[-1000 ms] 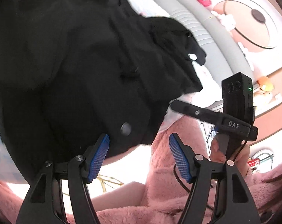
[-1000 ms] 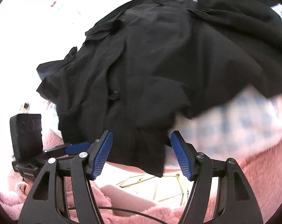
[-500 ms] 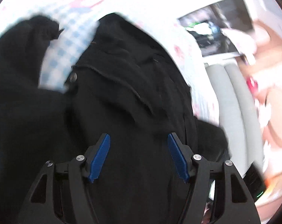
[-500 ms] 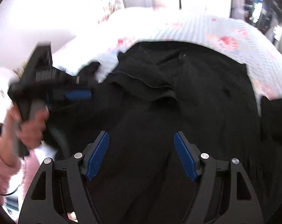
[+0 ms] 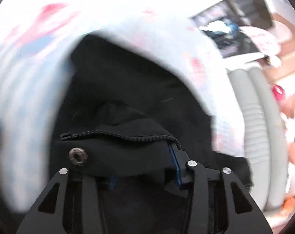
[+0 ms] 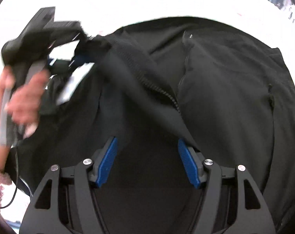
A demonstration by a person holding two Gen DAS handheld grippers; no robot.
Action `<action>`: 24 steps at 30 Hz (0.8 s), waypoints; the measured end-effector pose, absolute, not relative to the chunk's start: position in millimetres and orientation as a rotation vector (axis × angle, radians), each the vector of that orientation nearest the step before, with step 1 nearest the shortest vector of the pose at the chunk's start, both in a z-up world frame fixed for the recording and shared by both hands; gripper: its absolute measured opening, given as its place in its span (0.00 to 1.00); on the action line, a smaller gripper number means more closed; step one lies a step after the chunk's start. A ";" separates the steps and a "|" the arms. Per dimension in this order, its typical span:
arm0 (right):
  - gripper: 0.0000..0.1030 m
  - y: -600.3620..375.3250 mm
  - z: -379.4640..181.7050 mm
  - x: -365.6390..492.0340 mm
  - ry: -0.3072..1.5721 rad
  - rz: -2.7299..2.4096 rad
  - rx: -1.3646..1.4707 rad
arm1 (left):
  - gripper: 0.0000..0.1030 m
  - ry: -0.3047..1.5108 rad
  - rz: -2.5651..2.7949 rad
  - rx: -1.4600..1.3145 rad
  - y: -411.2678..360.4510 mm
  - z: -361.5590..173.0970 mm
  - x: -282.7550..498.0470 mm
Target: Fold clothes
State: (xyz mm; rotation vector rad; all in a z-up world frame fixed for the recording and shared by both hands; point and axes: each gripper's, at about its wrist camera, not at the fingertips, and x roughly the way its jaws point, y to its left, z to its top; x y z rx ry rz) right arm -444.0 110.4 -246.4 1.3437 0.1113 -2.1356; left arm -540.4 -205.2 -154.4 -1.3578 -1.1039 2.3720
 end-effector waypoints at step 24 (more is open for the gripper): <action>0.71 239.3 -249.0 -612.6 0.172 -2.561 1.478 | 0.37 -0.565 2.620 -1.642 -255.6 -205.9 -561.3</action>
